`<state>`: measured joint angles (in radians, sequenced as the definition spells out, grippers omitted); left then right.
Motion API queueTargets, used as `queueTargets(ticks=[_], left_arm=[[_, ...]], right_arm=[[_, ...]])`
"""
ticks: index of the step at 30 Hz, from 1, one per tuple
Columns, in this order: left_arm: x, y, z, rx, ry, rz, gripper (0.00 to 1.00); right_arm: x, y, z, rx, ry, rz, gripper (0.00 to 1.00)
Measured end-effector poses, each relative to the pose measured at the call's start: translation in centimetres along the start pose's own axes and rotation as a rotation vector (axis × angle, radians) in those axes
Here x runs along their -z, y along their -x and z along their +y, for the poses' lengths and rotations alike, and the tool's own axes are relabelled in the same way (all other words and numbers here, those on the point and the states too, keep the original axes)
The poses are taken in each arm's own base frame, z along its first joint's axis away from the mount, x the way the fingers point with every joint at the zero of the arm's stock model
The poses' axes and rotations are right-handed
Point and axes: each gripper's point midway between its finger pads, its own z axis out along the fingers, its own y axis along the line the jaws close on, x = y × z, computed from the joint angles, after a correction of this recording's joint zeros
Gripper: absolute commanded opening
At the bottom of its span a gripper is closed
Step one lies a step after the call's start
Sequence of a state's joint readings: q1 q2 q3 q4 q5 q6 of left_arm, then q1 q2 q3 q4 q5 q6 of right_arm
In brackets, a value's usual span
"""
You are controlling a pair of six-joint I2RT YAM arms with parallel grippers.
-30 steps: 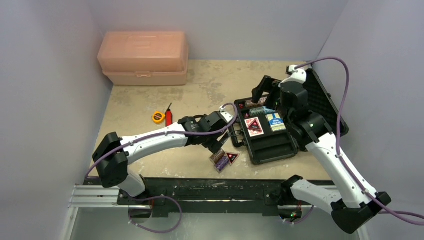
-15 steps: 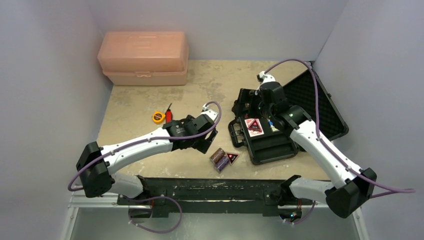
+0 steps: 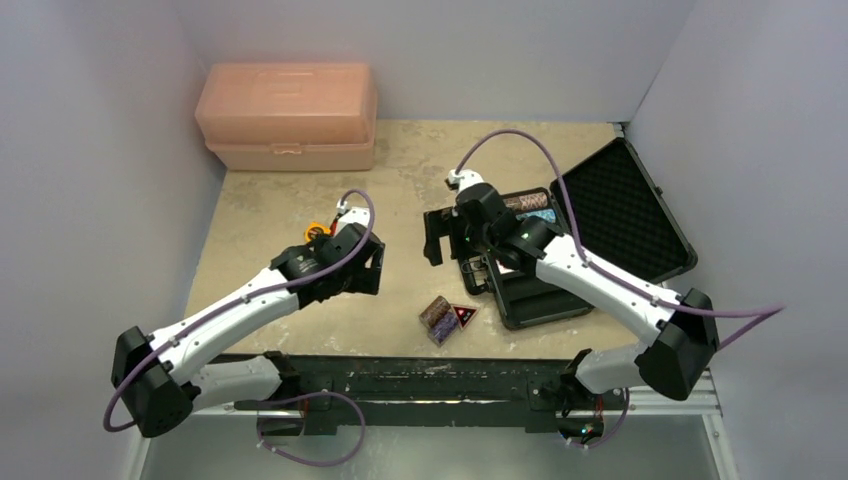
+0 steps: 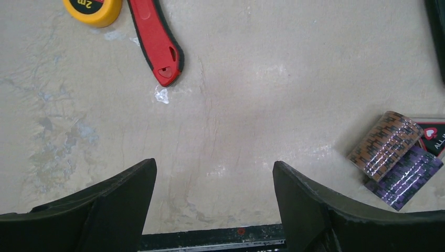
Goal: Pack up texas hold em set
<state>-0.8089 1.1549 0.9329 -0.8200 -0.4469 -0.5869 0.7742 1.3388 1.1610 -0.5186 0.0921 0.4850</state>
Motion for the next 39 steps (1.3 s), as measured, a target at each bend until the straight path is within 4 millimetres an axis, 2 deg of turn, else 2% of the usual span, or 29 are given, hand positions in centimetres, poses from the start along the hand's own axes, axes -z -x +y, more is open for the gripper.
queueTargets(ticks=[6, 10, 12, 16, 21, 26, 31, 39], left_arm=[[3.0, 0.8, 2.2, 0.050, -0.001, -0.044, 0.81], [5.4, 2.6, 3.8, 0.040, 0.025, -0.101, 0.81], [6.1, 3.3, 4.4, 0.026, 0.043, -0.129, 0.82], [6.2, 3.4, 5.5, -0.009, 0.082, -0.151, 0.82], [5.9, 3.1, 5.6, -0.033, 0.094, -0.139, 0.82], [5.9, 3.2, 6.0, -0.039, 0.117, -0.146, 0.82], [5.9, 3.4, 6.4, -0.037, 0.140, -0.155, 0.82], [6.8, 3.7, 7.9, -0.002, 0.193, -0.198, 0.82]], right_arm=[[-2.1, -2.6, 2.1, 0.249, 0.010, 0.052, 0.99], [-3.1, -4.4, 3.3, 0.331, 0.021, 0.093, 0.99], [-3.5, -5.3, 3.7, 0.356, 0.023, 0.113, 0.99], [-3.9, -6.3, 4.2, 0.373, 0.029, 0.135, 0.99], [-4.0, -7.7, 4.0, 0.371, 0.025, 0.164, 0.99], [-4.6, -11.1, 3.6, 0.402, 0.015, 0.240, 0.99], [-5.0, -13.6, 2.8, 0.417, -0.001, 0.300, 0.99], [-5.6, -15.0, 2.0, 0.417, -0.025, 0.339, 0.99]])
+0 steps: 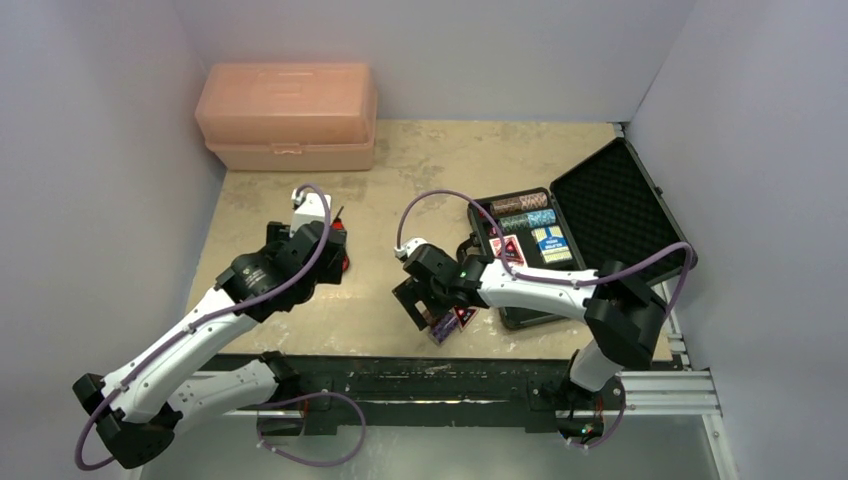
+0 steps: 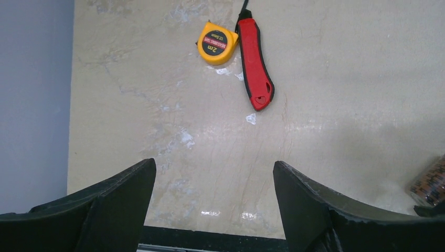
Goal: Pack up texas hold em set
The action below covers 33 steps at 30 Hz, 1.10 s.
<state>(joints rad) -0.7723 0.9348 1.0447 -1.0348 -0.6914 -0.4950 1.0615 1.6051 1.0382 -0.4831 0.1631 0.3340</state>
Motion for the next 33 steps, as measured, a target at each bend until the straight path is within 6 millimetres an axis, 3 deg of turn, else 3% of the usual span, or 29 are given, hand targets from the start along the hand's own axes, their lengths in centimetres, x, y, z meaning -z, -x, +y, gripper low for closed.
queueTargets(ticks=[7, 25, 33], left_arm=[[0.7, 0.6, 1.2, 0.046, 0.025, -0.046, 0.82], [0.6, 0.6, 1.3, 0.044, 0.033, -0.044, 0.82], [0.6, 0.6, 1.3, 0.046, 0.034, -0.044, 0.83]], right_arm=[[-0.7, -0.8, 0.4, 0.014, -0.004, 0.026, 0.98], [-1.6, -1.7, -0.1, 0.035, -0.052, 0.049, 0.84], [-1.7, -1.7, -0.3, 0.040, -0.063, 0.049, 0.69]])
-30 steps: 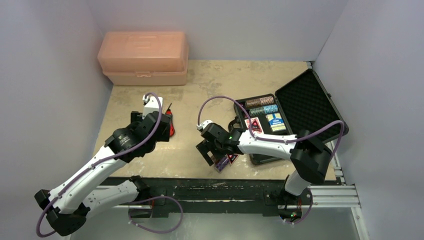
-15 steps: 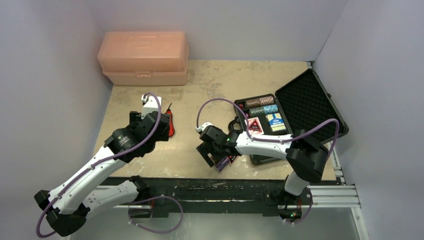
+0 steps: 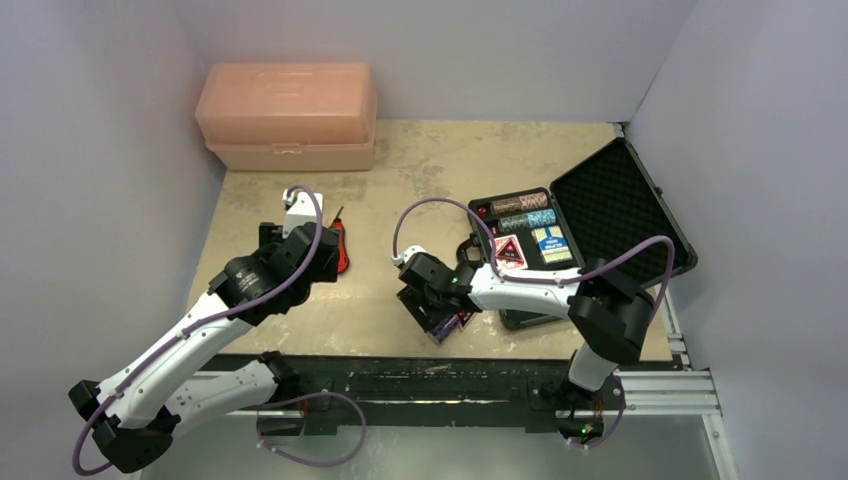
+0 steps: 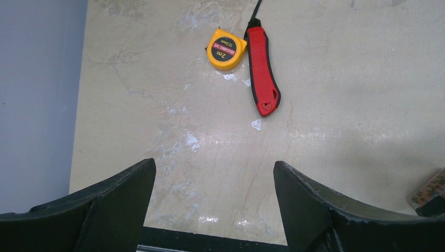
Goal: Pack up texas hold em set
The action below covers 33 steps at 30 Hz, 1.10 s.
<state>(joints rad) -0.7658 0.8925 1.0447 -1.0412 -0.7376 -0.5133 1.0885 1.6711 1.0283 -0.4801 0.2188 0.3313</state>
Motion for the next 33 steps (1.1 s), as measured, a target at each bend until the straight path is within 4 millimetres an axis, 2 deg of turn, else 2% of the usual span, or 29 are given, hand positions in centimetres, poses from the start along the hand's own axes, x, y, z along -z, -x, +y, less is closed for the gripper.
queueTargets(ticks=[6, 10, 20, 26, 30, 33], left_arm=[[0.0, 0.0, 0.0, 0.000, 0.000, 0.000, 0.83], [0.0, 0.0, 0.0, 0.000, 0.000, 0.000, 0.83], [0.0, 0.0, 0.0, 0.000, 0.002, 0.002, 0.83], [-0.1, 0.0, 0.1, 0.001, 0.004, 0.003, 0.82], [-0.1, 0.0, 0.0, 0.000, 0.005, 0.004, 0.82], [-0.1, 0.0, 0.0, -0.001, 0.005, 0.005, 0.82]], right_arm=[[-0.1, 0.1, 0.0, 0.007, -0.001, -0.002, 0.50], [-0.1, 0.2, 0.0, 0.010, 0.000, -0.003, 0.43], [0.4, 1.2, 0.2, 0.000, -0.002, -0.014, 0.41], [2.7, 3.4, -0.1, -0.043, -0.013, -0.083, 0.39], [5.1, 5.2, -1.1, -0.083, -0.046, -0.155, 0.39], [6.4, 5.7, -1.9, -0.112, -0.078, -0.192, 0.37]])
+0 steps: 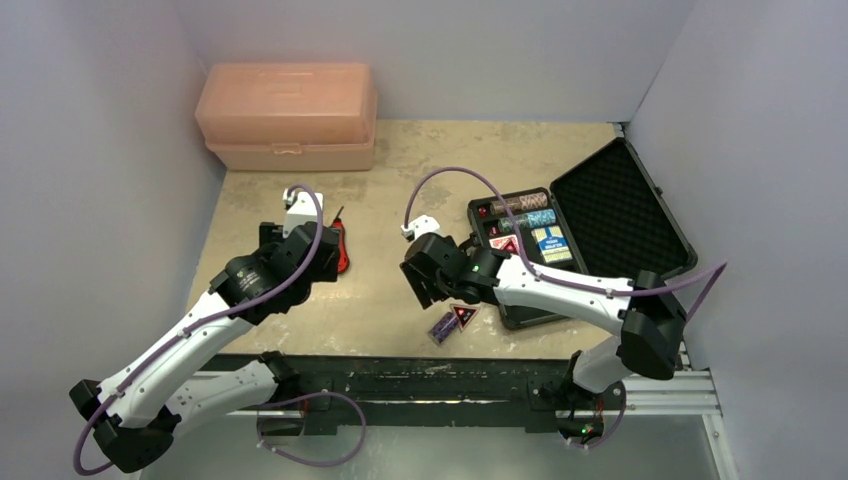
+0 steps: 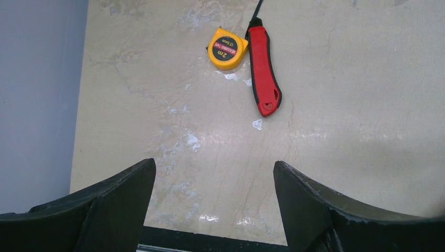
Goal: Pack up texas hold em set
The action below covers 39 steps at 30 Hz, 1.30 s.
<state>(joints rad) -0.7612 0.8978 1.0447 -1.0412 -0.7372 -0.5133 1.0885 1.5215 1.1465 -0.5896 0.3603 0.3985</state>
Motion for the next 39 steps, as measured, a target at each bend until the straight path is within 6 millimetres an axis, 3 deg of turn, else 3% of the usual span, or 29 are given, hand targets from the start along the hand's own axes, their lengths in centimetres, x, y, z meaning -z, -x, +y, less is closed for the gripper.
queueTargets(ticks=[13, 20, 24, 39], left_arm=[[0.0, 0.0, -0.1, 0.001, -0.006, 0.001, 0.83], [0.0, -0.3, -0.4, -0.005, -0.029, 0.005, 0.88], [0.2, -0.1, -0.6, -0.005, -0.052, -0.003, 0.98], [0.4, 0.0, -1.5, -0.009, -0.118, -0.018, 1.00]], right_arm=[[3.7, 0.3, -5.5, -0.096, -0.171, -0.050, 0.36], [5.1, -2.0, -12.1, -0.217, -0.315, -0.022, 0.34], [5.8, -2.9, -14.9, -0.271, -0.385, -0.008, 0.34], [4.7, -6.1, -15.7, -0.420, -0.381, 0.158, 0.38]])
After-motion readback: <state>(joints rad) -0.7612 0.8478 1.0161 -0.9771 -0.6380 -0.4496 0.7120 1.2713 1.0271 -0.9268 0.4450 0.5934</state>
